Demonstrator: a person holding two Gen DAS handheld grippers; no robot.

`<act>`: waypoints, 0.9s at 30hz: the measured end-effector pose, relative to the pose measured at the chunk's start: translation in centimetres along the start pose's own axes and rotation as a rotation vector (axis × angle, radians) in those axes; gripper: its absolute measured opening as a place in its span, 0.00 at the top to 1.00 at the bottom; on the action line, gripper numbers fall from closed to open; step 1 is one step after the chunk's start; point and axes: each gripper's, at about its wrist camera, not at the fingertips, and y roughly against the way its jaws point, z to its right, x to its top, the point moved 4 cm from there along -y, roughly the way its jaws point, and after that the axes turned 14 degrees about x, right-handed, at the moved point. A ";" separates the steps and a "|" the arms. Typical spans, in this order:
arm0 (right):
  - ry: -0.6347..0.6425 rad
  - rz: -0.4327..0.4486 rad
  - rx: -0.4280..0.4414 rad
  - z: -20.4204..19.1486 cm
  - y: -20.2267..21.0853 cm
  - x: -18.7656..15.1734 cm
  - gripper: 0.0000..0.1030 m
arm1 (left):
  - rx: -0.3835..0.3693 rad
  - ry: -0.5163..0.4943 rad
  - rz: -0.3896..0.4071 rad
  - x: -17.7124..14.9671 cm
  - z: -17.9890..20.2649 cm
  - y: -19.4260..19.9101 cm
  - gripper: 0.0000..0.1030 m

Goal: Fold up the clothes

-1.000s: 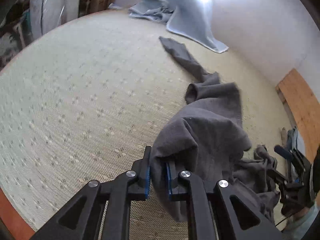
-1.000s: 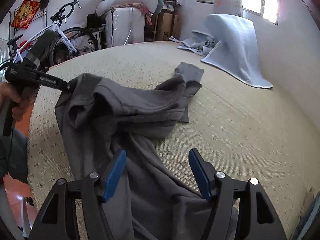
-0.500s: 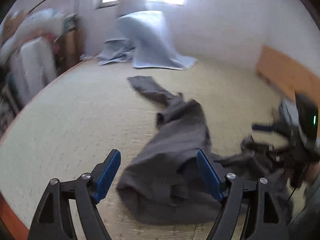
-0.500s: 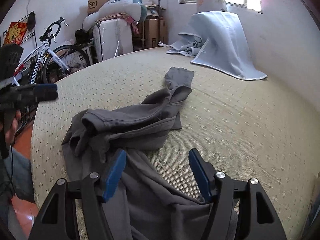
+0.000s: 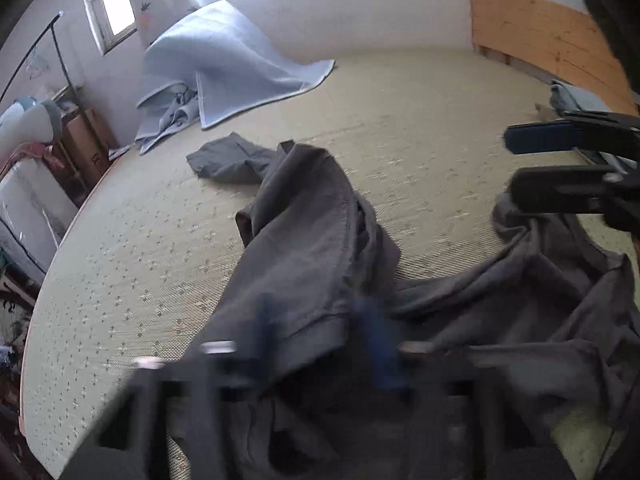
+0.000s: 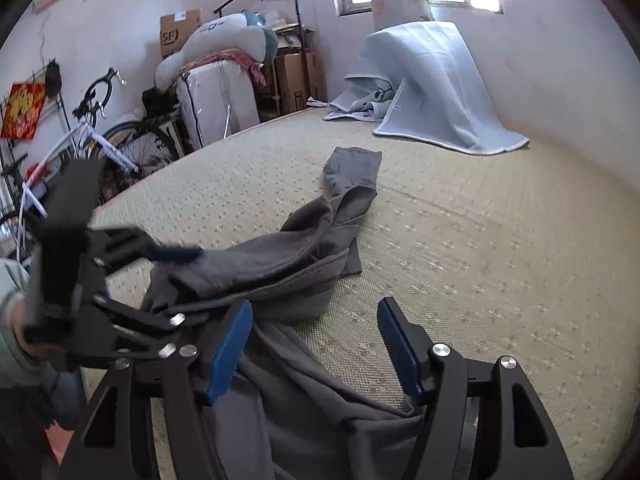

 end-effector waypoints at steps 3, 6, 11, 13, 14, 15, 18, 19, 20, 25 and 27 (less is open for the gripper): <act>-0.048 0.021 0.032 0.4 0.1 0.3 0.33 | -0.033 0.039 0.005 0.0 -0.4 0.2 0.80; -0.083 0.039 0.057 0.5 0.3 0.6 0.33 | -0.073 0.055 0.029 -0.1 -0.6 1.8 0.83; -0.153 0.080 0.115 0.7 0.7 1.1 0.33 | -0.129 0.056 0.082 -0.3 -0.7 5.1 0.88; -0.187 0.093 0.142 0.8 0.8 1.3 0.33 | -0.147 0.046 0.103 -0.5 -0.3 6.5 0.88; -0.204 0.100 0.155 0.9 0.8 1.4 0.33 | -0.154 0.036 0.114 -0.7 -0.1 7.2 0.88; -0.219 0.105 0.168 0.9 0.8 1.5 0.33 | -0.162 0.026 0.125 -0.8 0.2 7.9 0.88; -0.284 0.128 0.222 1.1 0.7 1.6 0.33 | -0.178 0.010 0.138 -1.2 0.8 9.0 0.88; -0.297 0.130 0.228 1.2 0.6 1.7 0.33 | -0.181 0.005 0.141 -1.3 1.0 9.3 0.88; -0.323 0.130 0.237 1.4 0.4 1.6 0.33 | -0.184 0.000 0.144 -1.4 1.2 9.6 0.88; -0.335 0.068 0.186 2.4 -0.8 1.0 0.33 | -0.194 0.003 0.136 -1.9 1.1 10.0 0.88; -0.174 0.033 0.085 1.6 -0.5 1.1 0.33 | -0.198 0.006 0.134 -2.0 0.8 10.1 0.88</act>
